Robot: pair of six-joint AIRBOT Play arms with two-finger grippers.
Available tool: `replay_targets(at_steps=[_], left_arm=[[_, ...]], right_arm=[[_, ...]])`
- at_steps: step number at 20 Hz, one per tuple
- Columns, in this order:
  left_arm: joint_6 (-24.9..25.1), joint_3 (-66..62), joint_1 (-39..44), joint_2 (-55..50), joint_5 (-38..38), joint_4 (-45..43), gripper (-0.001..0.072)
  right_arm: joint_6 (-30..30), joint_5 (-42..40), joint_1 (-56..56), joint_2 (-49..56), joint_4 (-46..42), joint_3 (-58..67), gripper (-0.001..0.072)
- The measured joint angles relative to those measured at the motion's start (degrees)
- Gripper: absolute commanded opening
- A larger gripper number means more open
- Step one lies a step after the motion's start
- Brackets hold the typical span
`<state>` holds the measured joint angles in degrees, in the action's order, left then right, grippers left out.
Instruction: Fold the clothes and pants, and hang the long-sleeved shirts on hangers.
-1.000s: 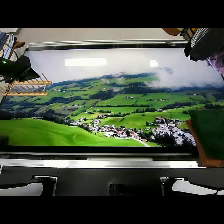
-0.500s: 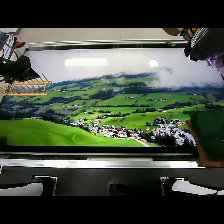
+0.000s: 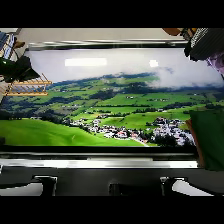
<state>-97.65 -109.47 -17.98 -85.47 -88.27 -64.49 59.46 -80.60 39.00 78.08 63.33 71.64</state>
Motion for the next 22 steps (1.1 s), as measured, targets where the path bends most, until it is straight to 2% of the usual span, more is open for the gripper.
replay_targets(at_steps=[2,5,9,13,17,22], left_arm=[[0.5,0.0,0.4,-0.1,0.7,-0.9,0.0016],[1.6,0.2,2.6,-0.1,0.8,-6.7,0.0015],[3.4,4.6,7.7,1.4,0.8,-17.9,0.0016],[4.6,12.1,10.8,3.9,2.9,-23.0,0.0017],[5.0,15.6,11.6,4.4,2.4,-25.4,0.0019],[5.1,16.7,11.9,4.5,2.0,-26.3,0.0019]], right_arm=[[5.5,6.9,-2.5,-1.6,7.2,2.9,0.0283],[13.0,13.1,-10.5,-2.6,17.6,5.9,0.0046],[18.2,15.2,-26.4,-2.7,27.3,7.2,0.0035],[20.3,14.0,-40.6,-2.3,30.6,7.5,0.0036],[21.0,12.9,-46.7,-2.3,31.4,7.6,0.0038],[21.1,12.0,-48.5,-2.3,31.1,7.6,0.0038]])
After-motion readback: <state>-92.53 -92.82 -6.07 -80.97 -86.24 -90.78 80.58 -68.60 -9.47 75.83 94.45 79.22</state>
